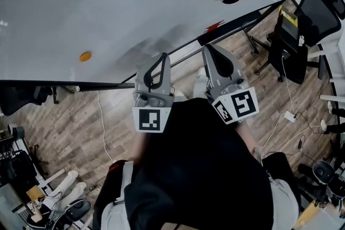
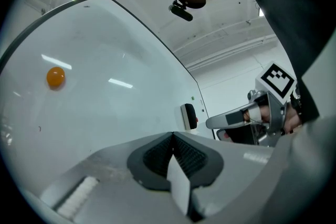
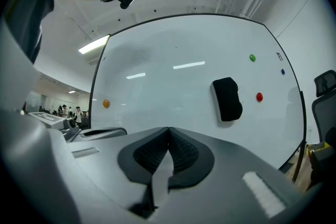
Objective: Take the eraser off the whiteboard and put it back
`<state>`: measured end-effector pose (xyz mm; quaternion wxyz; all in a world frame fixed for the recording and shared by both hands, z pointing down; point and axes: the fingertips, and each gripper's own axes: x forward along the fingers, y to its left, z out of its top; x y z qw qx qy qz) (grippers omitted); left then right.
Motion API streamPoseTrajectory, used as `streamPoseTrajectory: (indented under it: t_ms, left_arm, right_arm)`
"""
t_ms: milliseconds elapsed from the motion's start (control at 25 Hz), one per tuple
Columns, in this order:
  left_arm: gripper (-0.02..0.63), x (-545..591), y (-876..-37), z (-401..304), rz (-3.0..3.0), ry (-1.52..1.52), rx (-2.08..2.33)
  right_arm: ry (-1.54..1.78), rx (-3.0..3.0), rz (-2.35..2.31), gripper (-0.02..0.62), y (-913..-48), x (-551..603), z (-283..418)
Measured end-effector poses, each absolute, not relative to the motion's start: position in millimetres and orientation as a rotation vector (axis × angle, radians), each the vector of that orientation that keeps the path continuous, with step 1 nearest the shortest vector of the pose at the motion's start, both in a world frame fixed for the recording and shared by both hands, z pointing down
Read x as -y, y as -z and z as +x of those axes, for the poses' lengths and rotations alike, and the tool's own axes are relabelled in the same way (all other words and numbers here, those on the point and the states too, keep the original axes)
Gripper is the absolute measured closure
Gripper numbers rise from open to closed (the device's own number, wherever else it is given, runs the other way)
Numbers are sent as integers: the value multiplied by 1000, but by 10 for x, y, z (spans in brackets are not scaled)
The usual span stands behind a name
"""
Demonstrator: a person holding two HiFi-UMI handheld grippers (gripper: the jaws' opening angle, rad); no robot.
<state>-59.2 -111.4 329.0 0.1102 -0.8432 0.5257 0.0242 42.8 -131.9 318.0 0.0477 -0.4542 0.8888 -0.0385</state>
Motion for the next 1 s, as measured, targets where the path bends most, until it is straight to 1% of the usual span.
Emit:
streamPoseTrajectory:
  t_ms: [1000]
  left_arm:
    - [604,1096,-3346,-501,-2492,-76,-1542]
  right_arm:
    - [103,-2758,-1399,594,-3282,1267,425]
